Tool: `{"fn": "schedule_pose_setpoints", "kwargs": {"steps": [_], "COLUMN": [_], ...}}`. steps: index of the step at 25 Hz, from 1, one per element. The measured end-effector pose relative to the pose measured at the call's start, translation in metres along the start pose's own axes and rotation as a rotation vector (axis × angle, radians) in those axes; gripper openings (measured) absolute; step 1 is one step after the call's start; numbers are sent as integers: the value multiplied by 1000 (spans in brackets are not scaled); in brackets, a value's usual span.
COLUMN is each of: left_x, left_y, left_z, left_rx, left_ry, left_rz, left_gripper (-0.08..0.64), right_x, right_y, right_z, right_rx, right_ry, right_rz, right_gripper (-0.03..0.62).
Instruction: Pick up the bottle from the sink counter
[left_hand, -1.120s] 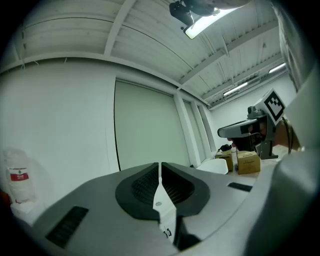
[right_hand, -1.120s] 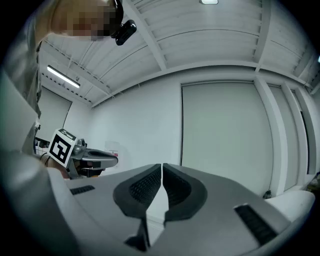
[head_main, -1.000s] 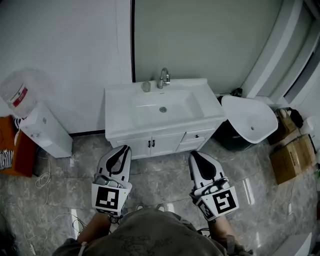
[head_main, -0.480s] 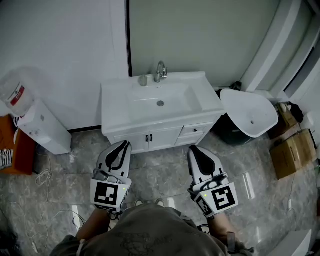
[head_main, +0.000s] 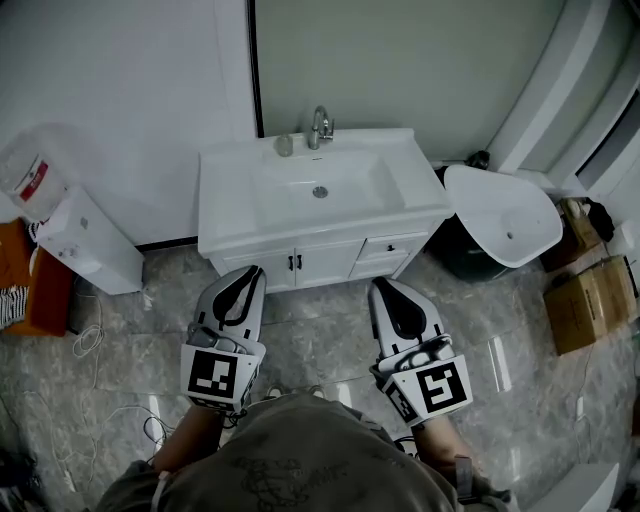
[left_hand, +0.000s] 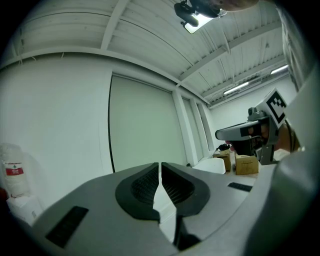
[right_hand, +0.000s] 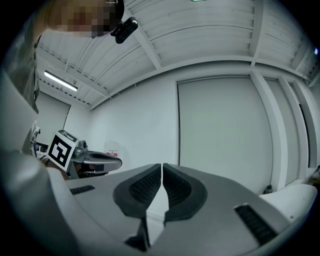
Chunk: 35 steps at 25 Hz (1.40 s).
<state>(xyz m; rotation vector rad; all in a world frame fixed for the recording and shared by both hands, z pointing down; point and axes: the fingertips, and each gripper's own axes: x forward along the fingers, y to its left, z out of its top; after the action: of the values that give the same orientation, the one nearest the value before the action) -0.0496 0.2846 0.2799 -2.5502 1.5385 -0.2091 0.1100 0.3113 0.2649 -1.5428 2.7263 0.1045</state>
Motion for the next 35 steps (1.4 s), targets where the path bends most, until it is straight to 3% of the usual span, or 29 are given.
{"fn": "schedule_pose_setpoints", "kwargs": {"steps": [14, 19, 35], "left_x": [20, 33, 89], "left_y": [-27, -30, 6], "left_z": [3, -3, -36], "left_rx": [-46, -22, -37], "left_ry": [-20, -26, -9], "left_rz": [30, 30, 35], "left_gripper": [29, 29, 29], "right_x": [-19, -9, 58], "right_y": [-34, -45, -71], "right_z": [-14, -19, -47], "right_rx": [3, -4, -8], "right_ry": [7, -6, 7], "right_rz": [44, 39, 35], "right_gripper": [34, 34, 34]}}
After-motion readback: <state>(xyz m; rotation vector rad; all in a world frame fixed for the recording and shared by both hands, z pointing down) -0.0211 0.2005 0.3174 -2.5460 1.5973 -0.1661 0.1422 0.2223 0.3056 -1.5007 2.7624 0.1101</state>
